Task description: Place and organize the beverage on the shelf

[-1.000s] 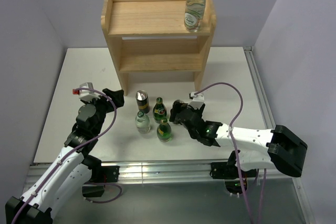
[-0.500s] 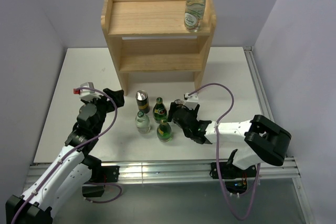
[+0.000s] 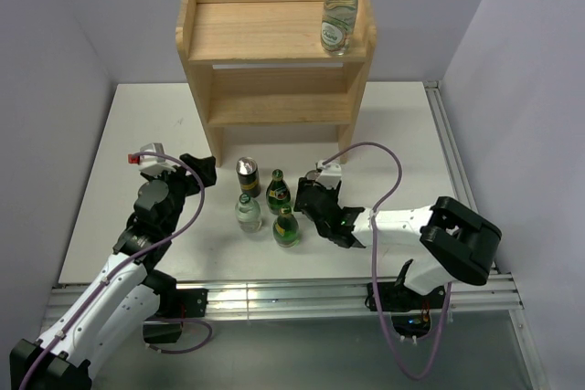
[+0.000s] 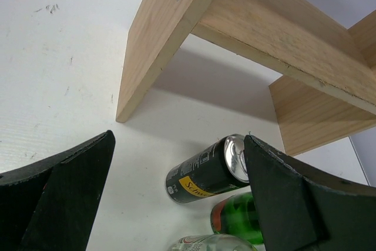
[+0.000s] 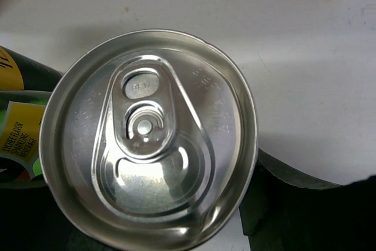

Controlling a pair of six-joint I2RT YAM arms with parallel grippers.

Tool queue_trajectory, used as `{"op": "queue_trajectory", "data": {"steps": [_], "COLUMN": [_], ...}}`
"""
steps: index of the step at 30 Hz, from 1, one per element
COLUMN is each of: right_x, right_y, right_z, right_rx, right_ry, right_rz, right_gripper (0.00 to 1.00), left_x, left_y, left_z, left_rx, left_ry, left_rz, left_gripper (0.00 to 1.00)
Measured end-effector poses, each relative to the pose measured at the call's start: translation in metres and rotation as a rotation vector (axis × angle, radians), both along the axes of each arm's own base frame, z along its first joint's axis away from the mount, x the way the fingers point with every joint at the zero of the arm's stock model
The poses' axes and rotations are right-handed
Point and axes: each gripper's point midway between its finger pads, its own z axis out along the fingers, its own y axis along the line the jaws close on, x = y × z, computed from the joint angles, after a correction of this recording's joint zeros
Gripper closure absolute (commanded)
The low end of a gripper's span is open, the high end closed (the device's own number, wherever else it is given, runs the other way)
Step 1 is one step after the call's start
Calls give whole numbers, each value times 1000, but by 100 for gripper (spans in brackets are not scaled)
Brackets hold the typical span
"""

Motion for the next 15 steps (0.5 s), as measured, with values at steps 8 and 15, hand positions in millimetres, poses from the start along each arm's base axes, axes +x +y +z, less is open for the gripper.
{"op": "queue_trajectory", "data": {"steps": [8, 15], "right_x": [-1, 19], "right_y": [-9, -5], "right_z": [41, 166], "right_rx": [-72, 6], "right_ry": [2, -182], "right_rz": [3, -32], "right_gripper": [80, 100], "left_x": [0, -1], "left_y": [0, 1], "left_z": [0, 3], "left_rx": [5, 0], "left_ry": [-1, -12], "left_rz": [0, 0], "left_gripper": [2, 2]}}
